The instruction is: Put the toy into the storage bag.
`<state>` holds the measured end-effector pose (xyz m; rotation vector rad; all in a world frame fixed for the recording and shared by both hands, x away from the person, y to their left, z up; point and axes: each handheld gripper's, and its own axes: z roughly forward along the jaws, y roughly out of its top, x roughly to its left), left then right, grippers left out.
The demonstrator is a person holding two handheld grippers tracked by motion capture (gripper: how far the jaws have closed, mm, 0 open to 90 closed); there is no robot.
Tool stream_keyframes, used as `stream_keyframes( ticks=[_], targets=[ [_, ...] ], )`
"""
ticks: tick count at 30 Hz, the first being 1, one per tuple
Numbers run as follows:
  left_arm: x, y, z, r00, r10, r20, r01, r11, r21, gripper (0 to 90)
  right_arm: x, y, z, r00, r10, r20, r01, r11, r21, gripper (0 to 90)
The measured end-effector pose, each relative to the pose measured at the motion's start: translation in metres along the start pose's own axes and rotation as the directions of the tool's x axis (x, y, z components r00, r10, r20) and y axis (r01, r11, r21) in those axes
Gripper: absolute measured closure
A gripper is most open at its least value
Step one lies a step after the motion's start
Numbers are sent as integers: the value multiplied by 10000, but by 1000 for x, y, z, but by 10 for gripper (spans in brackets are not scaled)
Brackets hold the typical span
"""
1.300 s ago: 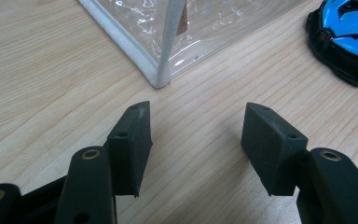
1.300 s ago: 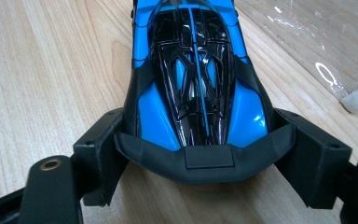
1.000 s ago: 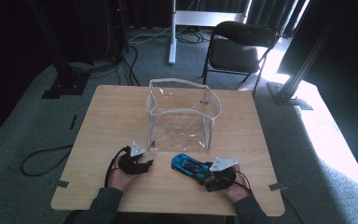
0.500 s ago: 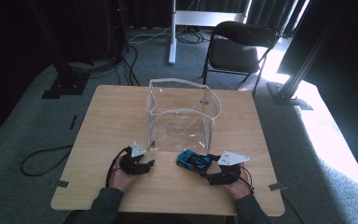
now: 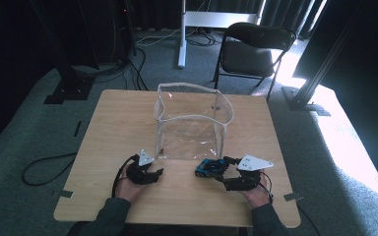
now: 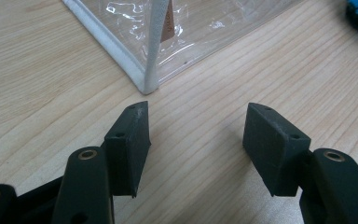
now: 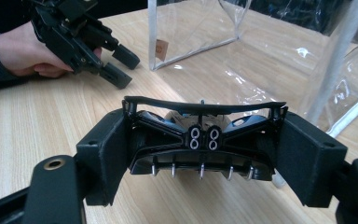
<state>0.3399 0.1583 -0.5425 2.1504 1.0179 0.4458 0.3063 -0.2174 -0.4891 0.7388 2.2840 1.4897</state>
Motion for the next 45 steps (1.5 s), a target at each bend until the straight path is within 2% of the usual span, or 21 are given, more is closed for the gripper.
stream_keyframes(
  ticks=[4, 14, 27, 37, 45],
  targets=[
    [0, 0, 0, 10000, -2, 2, 2, 10000, -6, 415, -3, 3, -7, 9999, 66, 117, -64, 9998, -211, 248],
    [0, -1, 0, 10000, 18, 4, -18, 10000, -71, 406, -18, 10, -39, 9970, 476, 616, -425, 9957, -820, 249],
    [0, -1, 1, 10000, 25, 16, -25, 9999, -117, 400, -39, 30, -76, 9928, 444, 1117, -311, 9926, -1176, 248],
    [-1, -1, 2, 10000, 27, 0, -27, 9999, -151, 397, -53, 41, -79, 9898, 546, 1316, -378, 9912, -1271, 248],
    [-1, -1, 2, 10000, 13, -2, -13, 9999, -157, 397, -66, 59, -80, 9863, 533, 1560, -300, 9885, -1479, 248]
  ],
)
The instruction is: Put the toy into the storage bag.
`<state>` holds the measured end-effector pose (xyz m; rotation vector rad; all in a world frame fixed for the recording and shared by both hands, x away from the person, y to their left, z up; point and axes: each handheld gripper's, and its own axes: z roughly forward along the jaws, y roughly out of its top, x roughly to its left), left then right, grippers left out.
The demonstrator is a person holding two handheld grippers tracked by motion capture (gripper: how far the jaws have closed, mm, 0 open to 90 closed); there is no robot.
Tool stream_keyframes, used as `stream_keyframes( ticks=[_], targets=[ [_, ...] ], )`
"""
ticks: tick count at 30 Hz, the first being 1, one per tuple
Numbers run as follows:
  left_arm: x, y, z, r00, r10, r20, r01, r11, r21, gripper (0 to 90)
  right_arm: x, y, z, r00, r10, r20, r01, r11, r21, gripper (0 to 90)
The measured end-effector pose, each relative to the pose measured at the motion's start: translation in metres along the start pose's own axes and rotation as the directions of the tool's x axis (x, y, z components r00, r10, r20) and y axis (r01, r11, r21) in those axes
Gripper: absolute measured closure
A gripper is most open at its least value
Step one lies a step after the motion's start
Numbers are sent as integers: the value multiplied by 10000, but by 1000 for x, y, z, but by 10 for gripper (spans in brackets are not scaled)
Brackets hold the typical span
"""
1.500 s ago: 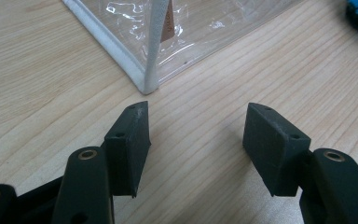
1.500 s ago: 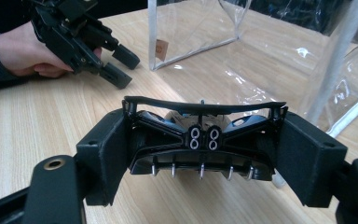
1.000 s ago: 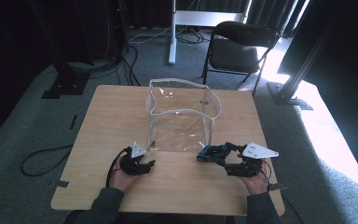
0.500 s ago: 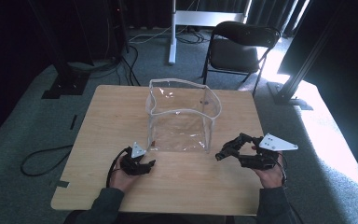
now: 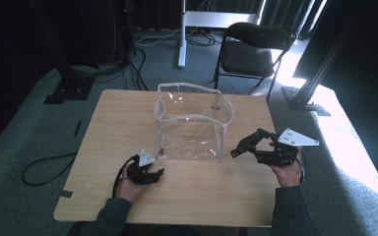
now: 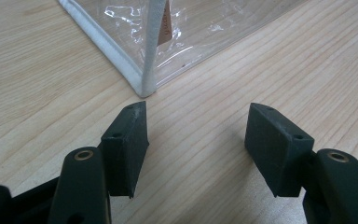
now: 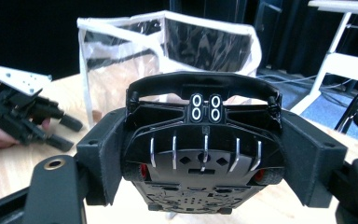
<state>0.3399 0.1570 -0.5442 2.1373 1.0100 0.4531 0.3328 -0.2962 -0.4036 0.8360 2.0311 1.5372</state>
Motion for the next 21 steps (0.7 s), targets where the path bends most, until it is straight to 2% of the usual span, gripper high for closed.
stream_keyframes(
  ticks=[8, 15, 21],
  targets=[
    [0, 0, 0, 10000, 1, -15, -1, 10000, 4, 395, -11, 20, 2, 9997, -112, 199, 117, 9997, -229, 248],
    [0, 0, 0, 10000, -18, -17, 18, 10000, 4, 394, -20, 33, 4, 9995, 11, 303, 2, 9991, -421, 248],
    [-1, 0, 0, 10000, -27, -18, 27, 10000, -1, 393, -26, 47, 5, 9988, -116, 469, 141, 9984, -540, 248]
  ],
)
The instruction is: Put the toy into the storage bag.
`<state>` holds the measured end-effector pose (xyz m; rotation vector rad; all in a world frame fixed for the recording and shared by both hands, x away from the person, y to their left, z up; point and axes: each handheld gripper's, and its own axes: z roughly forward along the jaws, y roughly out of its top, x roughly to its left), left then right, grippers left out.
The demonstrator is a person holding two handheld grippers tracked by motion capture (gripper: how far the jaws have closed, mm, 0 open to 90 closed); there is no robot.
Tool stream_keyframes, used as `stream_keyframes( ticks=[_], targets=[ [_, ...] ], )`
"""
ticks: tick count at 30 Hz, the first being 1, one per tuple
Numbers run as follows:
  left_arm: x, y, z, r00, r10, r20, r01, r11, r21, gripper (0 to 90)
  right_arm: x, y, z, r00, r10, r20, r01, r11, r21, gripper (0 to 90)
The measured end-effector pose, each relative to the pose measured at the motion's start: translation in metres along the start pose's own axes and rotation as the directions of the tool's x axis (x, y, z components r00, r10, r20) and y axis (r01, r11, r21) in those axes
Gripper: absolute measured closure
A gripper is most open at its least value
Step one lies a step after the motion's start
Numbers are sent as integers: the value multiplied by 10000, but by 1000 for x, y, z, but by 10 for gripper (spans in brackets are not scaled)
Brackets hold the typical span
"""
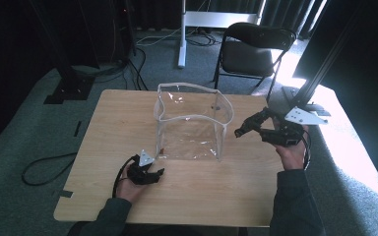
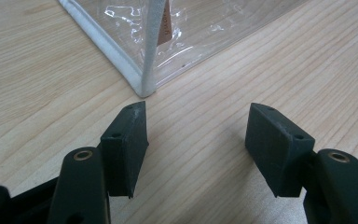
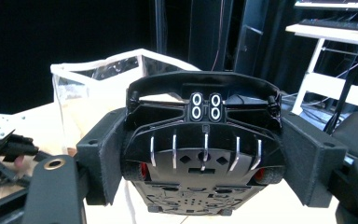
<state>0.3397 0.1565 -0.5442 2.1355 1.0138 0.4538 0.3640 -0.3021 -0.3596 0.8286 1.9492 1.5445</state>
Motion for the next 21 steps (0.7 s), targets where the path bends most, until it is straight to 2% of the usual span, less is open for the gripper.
stream_keyframes(
  ticks=[8, 14, 21],
  targets=[
    [0, 0, 0, 10000, -15, 13, 15, 10000, 0, 392, -10, 26, 5, 9999, -117, 98, 121, 9993, -345, 248],
    [0, 0, 0, 10000, -13, 18, 13, 10000, 1, 392, -10, 47, 14, 9993, -371, 59, 373, 9982, -462, 248],
    [0, 0, 0, 10000, -13, 19, 13, 10000, 17, 391, -8, 62, 28, 9979, -527, -365, 506, 9971, -560, 248]
  ],
)
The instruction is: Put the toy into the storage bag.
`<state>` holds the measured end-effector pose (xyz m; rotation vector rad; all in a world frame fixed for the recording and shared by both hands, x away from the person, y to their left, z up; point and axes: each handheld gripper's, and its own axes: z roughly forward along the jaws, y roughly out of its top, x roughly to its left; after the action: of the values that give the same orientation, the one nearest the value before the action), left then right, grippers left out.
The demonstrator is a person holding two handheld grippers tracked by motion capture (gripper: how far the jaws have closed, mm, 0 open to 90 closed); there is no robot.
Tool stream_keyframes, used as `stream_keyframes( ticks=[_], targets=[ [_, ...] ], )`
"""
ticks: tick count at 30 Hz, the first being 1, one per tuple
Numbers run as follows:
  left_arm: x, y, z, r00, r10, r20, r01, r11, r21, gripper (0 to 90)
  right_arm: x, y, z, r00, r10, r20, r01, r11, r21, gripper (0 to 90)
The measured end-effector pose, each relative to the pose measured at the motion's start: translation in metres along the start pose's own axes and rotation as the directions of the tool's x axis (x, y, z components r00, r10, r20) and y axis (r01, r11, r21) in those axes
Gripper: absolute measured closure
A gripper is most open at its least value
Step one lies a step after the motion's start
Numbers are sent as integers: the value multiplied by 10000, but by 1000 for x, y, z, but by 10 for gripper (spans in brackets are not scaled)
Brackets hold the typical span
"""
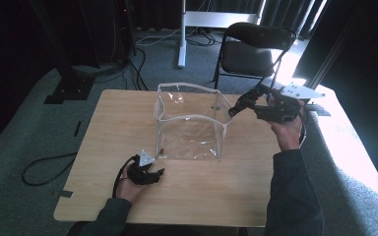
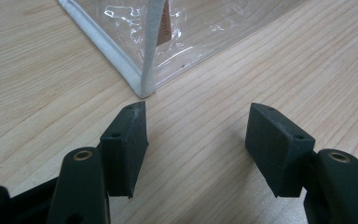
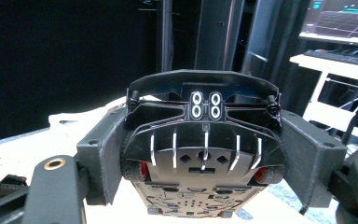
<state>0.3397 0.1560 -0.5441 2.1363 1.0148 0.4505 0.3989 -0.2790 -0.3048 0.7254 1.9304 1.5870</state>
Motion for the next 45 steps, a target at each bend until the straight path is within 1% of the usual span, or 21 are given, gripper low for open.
stream_keyframes(
  ticks=[10, 15, 19, 23, 26, 31, 35, 42, 43, 45],
  targets=[
    [0, 0, 0, 10000, 5, -1, -5, 10000, -10, 391, -3, -5, 25, 9989, 215, -420, -203, 9994, 285, 248],
    [-1, 0, 0, 10000, -1, 3, 1, 10000, -6, 391, -5, -7, 33, 9969, 399, -675, -383, 9990, 251, 249],
    [-1, 0, 0, 10000, -1, 1, 1, 10000, -2, 391, -4, -6, 37, 9962, 392, -778, -379, 9991, 179, 249],
    [-1, 1, 1, 10000, 31, -3, -31, 10000, -1, 390, -6, -6, 43, 9961, 429, -772, -400, 9985, 380, 249],
    [-1, 1, 1, 10000, 30, -2, -30, 10000, 0, 390, -8, -10, 48, 9944, 615, -856, -579, 9973, 442, 249],
    [-1, 1, 1, 10000, 37, 1, -37, 10000, 3, 390, -6, -19, 56, 9937, 648, -914, -581, 9956, 738, 248],
    [-1, 1, 1, 10000, 42, 2, -42, 10000, 2, 390, -7, -28, 61, 9908, 889, -1021, -807, 9934, 817, 248],
    [-1, 1, 1, 10000, 76, 13, -76, 10000, 22, 389, -11, -38, 64, 9855, 1244, -1154, -1145, 9895, 881, 249],
    [-1, 1, 1, 10000, 76, 13, -76, 10000, 23, 389, -12, -41, 65, 9838, 1349, -1180, -1244, 9880, 920, 248],
    [-1, 1, 1, 10000, 78, 19, -78, 10000, 20, 389, -13, -44, 66, 9831, 1394, -1190, -1281, 9869, 977, 248]
  ],
)
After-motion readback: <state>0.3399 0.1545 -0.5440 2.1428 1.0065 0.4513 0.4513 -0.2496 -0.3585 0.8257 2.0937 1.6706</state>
